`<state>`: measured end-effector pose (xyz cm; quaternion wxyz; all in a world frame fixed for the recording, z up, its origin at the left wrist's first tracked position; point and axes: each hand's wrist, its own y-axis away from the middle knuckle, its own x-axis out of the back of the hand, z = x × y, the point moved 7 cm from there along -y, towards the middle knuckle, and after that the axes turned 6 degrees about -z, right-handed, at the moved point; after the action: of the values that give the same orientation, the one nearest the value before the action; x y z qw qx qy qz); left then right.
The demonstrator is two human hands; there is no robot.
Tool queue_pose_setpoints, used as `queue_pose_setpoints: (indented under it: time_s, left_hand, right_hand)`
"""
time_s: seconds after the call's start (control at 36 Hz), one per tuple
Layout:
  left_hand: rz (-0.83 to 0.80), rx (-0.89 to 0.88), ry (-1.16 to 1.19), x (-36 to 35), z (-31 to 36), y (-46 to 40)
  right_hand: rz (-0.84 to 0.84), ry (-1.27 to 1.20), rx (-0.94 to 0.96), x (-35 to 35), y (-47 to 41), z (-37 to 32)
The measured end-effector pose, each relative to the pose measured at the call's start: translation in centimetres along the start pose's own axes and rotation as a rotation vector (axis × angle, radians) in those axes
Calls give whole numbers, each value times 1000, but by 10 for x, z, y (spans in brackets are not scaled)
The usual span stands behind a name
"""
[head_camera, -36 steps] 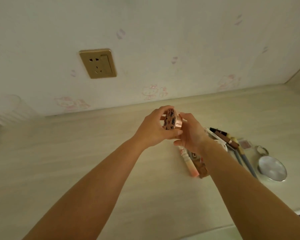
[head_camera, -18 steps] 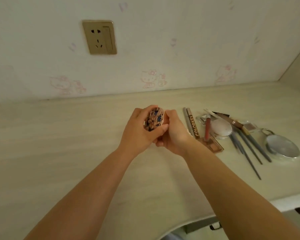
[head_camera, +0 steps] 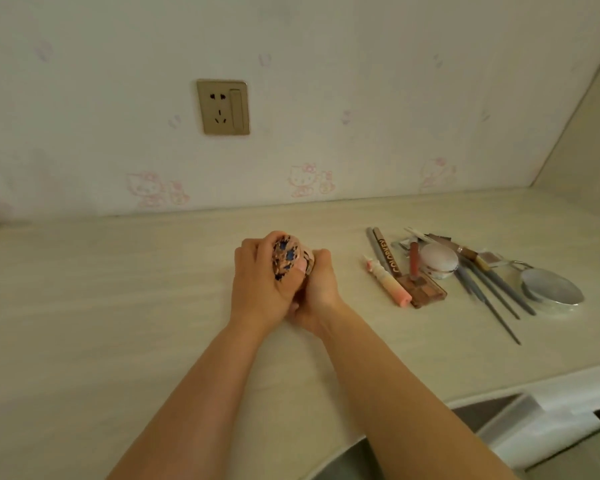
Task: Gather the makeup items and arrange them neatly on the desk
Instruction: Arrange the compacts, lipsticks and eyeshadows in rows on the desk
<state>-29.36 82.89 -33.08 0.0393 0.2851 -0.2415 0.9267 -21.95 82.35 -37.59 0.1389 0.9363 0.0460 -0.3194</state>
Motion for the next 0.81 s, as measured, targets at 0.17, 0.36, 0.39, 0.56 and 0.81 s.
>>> queue_pose_setpoints:
  time_s: [0.17,0.36,0.39,0.56,0.81]
  left_hand:
    - [-8,28,-32,-7,-7,-3]
    - [73,116,80,1,-22,1]
    - [80,124,92,2,-23,1]
    - [95,180,103,4,-28,7]
    - [70,219,272,6,-32,11]
  right_hand:
    - [-68,-115,13,3,-4,6]
    - [-113,39,-5,4,-5,4]
    - [-106,52,19,4,-5,4]
    - [21,396,185,11,-2,-2]
    - [340,725,461,24,18,-24]
